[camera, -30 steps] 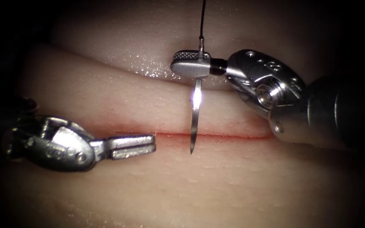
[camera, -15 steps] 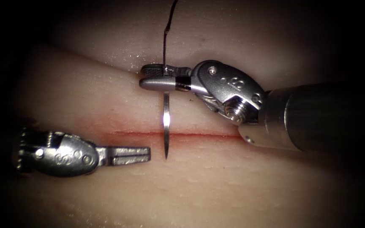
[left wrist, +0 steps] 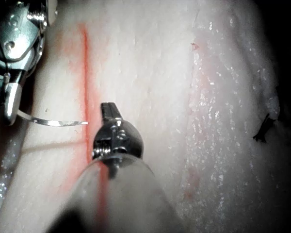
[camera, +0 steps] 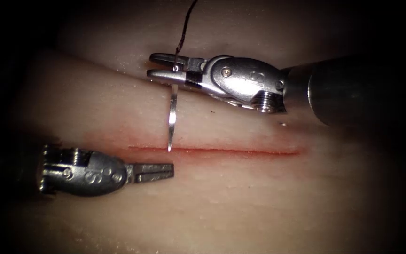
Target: Wound Closure
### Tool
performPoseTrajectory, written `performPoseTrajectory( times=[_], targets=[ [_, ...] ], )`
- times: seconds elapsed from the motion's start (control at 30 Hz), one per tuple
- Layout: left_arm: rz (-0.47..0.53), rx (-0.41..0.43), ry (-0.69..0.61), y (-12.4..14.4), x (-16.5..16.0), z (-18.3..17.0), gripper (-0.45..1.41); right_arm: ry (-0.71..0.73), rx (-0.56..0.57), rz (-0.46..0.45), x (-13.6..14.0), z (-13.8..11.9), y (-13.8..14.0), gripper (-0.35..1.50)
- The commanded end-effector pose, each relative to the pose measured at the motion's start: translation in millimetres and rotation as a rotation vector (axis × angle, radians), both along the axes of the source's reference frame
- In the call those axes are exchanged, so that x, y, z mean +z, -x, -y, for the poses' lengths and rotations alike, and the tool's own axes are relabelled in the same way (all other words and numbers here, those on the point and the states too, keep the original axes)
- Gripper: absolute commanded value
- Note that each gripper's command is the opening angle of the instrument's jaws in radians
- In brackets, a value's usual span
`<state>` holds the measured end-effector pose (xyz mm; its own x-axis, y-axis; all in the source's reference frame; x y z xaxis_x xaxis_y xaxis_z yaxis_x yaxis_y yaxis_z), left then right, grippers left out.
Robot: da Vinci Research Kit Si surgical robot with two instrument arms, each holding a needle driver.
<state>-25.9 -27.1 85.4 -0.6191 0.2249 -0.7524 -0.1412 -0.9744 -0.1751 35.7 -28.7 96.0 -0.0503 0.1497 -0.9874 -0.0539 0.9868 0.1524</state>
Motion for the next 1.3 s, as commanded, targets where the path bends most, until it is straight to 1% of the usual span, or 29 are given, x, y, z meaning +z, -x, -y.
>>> performPoseTrajectory(
  times=[0.03,0.13,0.23,0.4,0.6,0.7,1.03,1.3],
  targets=[
    [-0.004,-0.004,0.000,0.5,0.7,0.5,-0.37,0.027,-0.005,-0.002,1.0,-0.3,-1.1,-0.35],
    [-0.027,-0.005,-0.003,0.5,1.0,0.6,-0.37,0.092,-0.010,-0.007,1.1,-0.5,-1.4,-0.35],
    [-0.056,0.004,-0.008,0.4,1.4,1.0,-0.37,0.128,-0.010,-0.014,1.2,-0.8,-1.5,-0.35],
    [-0.081,-0.004,-0.009,0.1,2.1,1.5,-0.35,0.150,-0.009,-0.020,1.5,-0.4,-1.8,-0.35],
    [-0.105,-0.015,-0.016,-0.1,2.8,1.3,-0.35,0.186,-0.012,-0.028,1.9,-0.1,-2.0,-0.35],
    [-0.118,-0.026,-0.022,-0.2,3.4,1.2,-0.35,0.227,-0.012,-0.026,2.4,0.1,-2.3,-0.35],
    [-0.134,-0.022,-0.047,-0.3,5.0,2.2,-0.35,0.284,-0.016,-0.014,3.4,0.0,-2.8,-0.35],
    [-0.140,-0.019,-0.063,-0.6,5.3,2.7,-0.35,0.329,-0.051,0.015,3.7,0.2,-3.1,-0.35]
  ],
)
